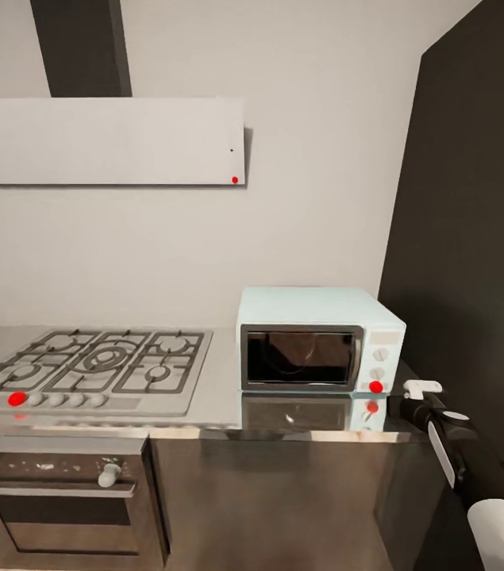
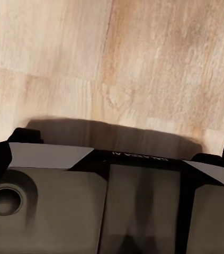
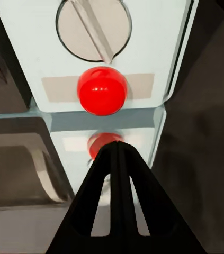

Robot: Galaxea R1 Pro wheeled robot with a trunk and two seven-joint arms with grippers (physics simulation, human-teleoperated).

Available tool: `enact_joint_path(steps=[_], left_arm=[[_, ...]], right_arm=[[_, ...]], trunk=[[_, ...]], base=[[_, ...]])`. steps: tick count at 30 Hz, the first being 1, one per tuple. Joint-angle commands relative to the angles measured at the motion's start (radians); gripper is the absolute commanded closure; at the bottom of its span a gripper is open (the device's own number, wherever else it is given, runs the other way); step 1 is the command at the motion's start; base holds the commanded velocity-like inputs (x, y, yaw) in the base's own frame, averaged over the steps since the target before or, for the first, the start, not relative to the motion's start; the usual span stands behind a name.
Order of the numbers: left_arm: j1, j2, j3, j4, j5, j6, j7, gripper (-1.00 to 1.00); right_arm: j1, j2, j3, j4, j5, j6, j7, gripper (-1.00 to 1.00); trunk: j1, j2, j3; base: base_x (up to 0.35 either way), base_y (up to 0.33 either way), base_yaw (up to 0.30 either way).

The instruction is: In the kitchen, take the popcorn bag from the countertop, put it into the microwave, and heat it until the popcorn is cooked so the cooked popcorn ends up inside the bag.

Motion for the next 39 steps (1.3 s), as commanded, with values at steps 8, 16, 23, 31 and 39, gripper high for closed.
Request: enact_joint_path(steps=[8, 16, 23, 31, 39], left_arm=[[-0.001, -0.001, -0.008, 0.002, 0.011, -0.004, -0.004, -1.0], [-0.001, 0.0, -0.008, 0.002, 0.011, -0.004, -0.004, -1.0], [-0.001, 0.0, -0.008, 0.002, 0.01, -0.004, -0.004, -1.0], [-0.001, 0.0, -0.008, 0.002, 0.01, -0.005, -0.004, -1.0], [-0.001, -0.004, -0.008, 0.002, 0.011, -0.006, -0.004, -1.0]], right_arm=[[-0.001, 0.002, -0.003, -0.001, 0.003, 0.003, 0.006, 1.0], [-0.001, 0.003, -0.002, 0.025, 0.001, 0.002, 0.0, 1.0], [-0.001, -0.001, -0.002, 0.108, 0.004, -0.051, -0.002, 1.0], [-0.001, -0.001, -0.002, 0.118, 0.01, -0.066, -0.004, 1.0], [-0.001, -0.003, -0.002, 0.115, 0.011, -0.066, -0.002, 1.0]], trunk=[[0.0, -0.001, -0.001], [0.0, -0.001, -0.001], [0.0, -0.001, -0.001], [0.0, -0.001, -0.001], [0.0, -0.001, -0.001]], base=[[0.156, 0.0, 0.0], [0.156, 0.0, 0.0], [0.147, 0.0, 0.0], [0.064, 0.0, 0.0], [-0.201, 0.0, 0.0]])
